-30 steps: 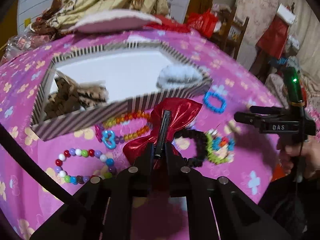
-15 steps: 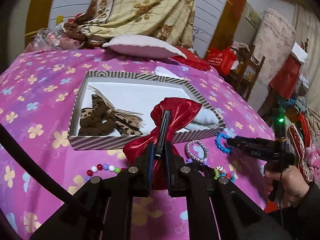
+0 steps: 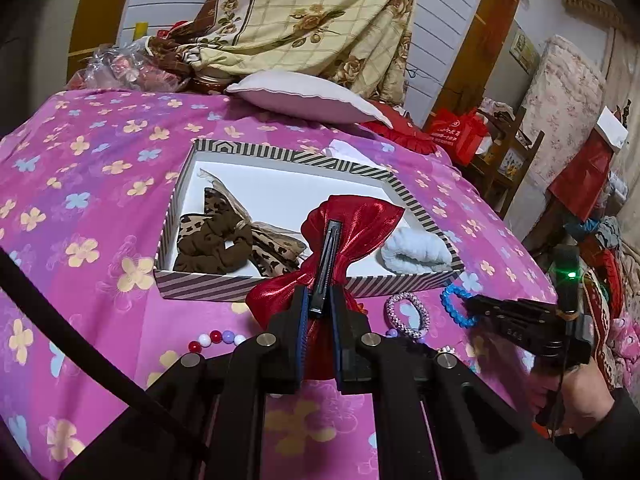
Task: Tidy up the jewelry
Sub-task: 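Grasp the blue beaded bracelet with the right tool while the left tool holds the red bow, then carry the red bow into the box with the left tool while the right tool places the blue bracelet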
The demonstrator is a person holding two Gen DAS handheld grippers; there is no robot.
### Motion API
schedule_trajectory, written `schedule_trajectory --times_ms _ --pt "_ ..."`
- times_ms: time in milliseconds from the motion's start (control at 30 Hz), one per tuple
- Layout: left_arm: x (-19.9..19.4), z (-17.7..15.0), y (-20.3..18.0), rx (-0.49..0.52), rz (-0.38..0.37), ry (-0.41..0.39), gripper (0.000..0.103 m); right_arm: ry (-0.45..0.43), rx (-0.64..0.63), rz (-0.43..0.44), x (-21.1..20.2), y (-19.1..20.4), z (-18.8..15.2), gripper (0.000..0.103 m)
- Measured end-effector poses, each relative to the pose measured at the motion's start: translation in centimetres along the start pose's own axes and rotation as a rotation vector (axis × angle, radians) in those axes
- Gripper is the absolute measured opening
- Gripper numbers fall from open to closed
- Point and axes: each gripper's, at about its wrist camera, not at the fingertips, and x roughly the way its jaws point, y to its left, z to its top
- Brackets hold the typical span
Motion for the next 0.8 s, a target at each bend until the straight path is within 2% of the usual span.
schedule_trajectory --times_ms 167,233,400,567,800 --pt "0.0 -0.1 0.1 -0.006 0.012 -0.004 0.000 -0.106 0.028 0.100 -3.1 0.6 -0.1 0.012" --pt "0.1 -0.1 0.2 -0.008 0.013 -0.002 0.000 -0.161 0.019 0.158 -4.6 1.2 -0.1 0.012" --pt "0.2 -0.2 0.2 -0.006 0.018 -0.002 0.000 -0.250 -0.017 0.230 -6.9 2.9 0.1 0.012" --pt "0.3 -0.2 0.1 -0.005 0.024 0.001 0.000 -0.263 -0.055 0.279 -7.4 4.3 0.2 0.012" --pt "0.7 -0.2 -0.2 0.012 0.029 0.007 0.000 -0.254 -0.087 0.275 -7.3 5.4 0.1 0.012"
